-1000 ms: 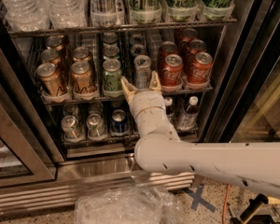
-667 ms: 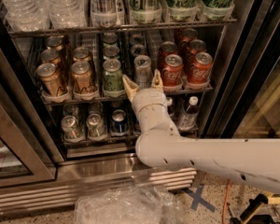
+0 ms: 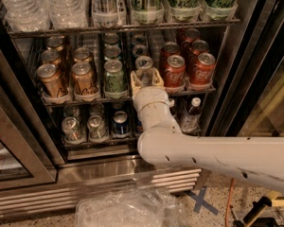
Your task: Pick redbull can from middle shelf of fridge
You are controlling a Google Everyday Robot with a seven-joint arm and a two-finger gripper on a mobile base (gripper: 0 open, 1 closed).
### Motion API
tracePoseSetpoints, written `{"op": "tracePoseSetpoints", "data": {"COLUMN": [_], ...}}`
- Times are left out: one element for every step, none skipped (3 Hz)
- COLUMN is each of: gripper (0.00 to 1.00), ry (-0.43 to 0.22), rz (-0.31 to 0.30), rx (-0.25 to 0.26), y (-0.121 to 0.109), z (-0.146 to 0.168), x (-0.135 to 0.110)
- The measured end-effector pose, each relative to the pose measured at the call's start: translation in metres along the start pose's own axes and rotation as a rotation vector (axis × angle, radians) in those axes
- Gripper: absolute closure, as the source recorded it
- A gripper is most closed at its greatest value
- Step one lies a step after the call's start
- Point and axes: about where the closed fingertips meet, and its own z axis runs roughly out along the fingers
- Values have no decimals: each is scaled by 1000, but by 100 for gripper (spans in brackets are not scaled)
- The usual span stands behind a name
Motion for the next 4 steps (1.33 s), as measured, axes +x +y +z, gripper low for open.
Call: {"op": "tracePoseSetpoints", "data": {"gripper": [76,98,100,100], "ry": [0,0,-1,-18], "rz": [0,0,0,5], "rx": [0,0,0,12], "y": [0,0,0,0], "z": [0,0,0,0], "x": [0,0,0,-5]}}
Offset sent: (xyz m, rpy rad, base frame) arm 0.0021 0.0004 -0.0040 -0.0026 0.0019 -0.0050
